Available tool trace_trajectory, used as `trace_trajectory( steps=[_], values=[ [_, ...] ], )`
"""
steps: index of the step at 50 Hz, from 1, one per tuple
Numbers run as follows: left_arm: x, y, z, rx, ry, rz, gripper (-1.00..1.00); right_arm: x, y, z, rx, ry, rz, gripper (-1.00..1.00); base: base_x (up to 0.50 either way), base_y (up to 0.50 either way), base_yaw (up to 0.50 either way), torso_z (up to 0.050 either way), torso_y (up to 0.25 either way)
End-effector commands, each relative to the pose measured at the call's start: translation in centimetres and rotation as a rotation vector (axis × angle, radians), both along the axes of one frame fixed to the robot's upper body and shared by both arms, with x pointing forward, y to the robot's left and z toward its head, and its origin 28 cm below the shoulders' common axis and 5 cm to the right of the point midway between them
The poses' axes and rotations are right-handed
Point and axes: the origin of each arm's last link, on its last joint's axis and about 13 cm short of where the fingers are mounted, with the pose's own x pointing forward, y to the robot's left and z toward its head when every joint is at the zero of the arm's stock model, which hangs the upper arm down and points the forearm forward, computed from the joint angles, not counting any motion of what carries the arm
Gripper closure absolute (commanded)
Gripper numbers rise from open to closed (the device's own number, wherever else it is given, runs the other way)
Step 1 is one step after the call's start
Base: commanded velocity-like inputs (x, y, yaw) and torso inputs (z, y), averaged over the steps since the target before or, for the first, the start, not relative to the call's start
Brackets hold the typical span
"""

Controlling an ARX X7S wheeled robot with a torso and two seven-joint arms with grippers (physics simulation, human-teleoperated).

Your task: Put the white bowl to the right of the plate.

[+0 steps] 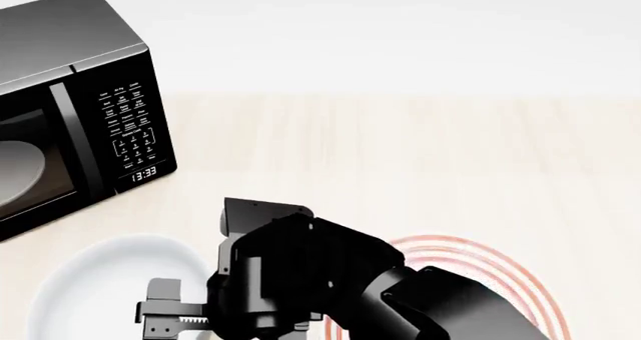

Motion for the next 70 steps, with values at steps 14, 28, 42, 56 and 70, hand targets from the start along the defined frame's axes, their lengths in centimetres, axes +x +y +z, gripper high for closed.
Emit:
trace_trajectory(
  steps=[14,28,42,56,70],
  values=[
    [0.0,-0.2,0.0,0.007,-0.004,-0.010,-1.00,-0.3,-0.2,-1.1,-0.037,-0.004,0.009,1.00,0.00,0.00,0.00,0.000,0.000],
    [0.1,-0.3,0.0,0.007,-0.001,-0.016,-1.00,0.4,0.2,1.3,-0.065,-0.080,-0.020,1.00,0.00,0.00,0.00,0.000,0.000],
    [0.0,-0.4,0.0,0.014,0.001,-0.020,-1.00,0.4,-0.2,7.3,-0.148,-0.186,-0.100,1.00,0.00,0.00,0.00,0.000,0.001],
    [0.2,-0.7,-0.1,0.023,0.007,-0.031,-1.00,0.1,-5.1,10.6,-0.118,-0.245,-0.210,1.00,0.00,0.00,0.00,0.000,0.000],
    [0.4,-1.0,-0.1,0.030,0.012,-0.042,-1.00,0.7,-10.1,11.4,-0.124,-0.269,-0.391,1.00,0.00,0.00,0.00,0.000,0.000]
  ],
)
